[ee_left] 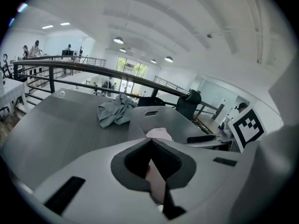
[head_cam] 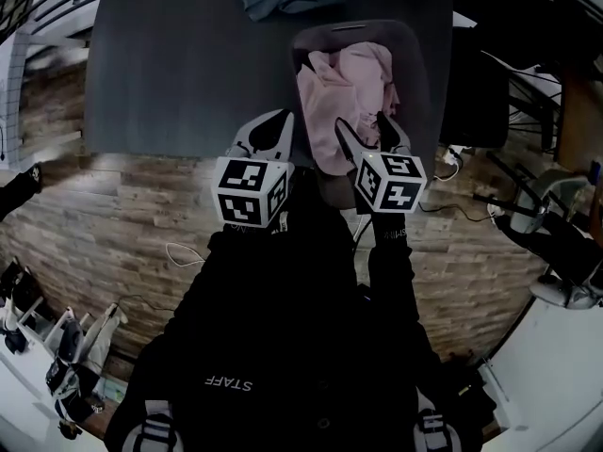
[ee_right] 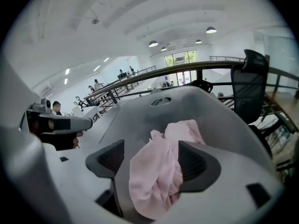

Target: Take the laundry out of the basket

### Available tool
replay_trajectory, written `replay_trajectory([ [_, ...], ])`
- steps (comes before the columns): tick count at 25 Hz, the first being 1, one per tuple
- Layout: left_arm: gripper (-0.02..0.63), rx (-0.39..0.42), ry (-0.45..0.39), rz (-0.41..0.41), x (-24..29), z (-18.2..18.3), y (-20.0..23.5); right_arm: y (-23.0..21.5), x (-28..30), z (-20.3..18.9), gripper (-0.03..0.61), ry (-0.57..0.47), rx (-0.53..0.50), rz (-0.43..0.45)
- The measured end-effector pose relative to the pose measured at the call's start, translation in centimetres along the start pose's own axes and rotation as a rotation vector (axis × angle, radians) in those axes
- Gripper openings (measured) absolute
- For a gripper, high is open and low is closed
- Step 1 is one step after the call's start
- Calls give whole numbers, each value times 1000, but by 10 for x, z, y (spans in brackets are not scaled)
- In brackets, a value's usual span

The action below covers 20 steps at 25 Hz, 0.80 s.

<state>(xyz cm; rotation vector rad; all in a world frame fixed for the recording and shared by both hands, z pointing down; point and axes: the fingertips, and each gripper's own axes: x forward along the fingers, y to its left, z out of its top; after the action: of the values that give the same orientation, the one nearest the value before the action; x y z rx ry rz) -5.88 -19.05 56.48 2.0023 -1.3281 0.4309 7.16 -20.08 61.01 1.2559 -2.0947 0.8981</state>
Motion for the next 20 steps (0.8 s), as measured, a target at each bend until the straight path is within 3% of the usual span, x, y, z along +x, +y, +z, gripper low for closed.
replay_trajectory([
  [15, 0, -6, 79, -6, 49, 11, -13, -47, 60, -23, 450, 146, 61, 9],
  [20, 0, -12, 87, -14, 64, 16, -16, -55, 91, -38, 571, 210, 60, 43],
])
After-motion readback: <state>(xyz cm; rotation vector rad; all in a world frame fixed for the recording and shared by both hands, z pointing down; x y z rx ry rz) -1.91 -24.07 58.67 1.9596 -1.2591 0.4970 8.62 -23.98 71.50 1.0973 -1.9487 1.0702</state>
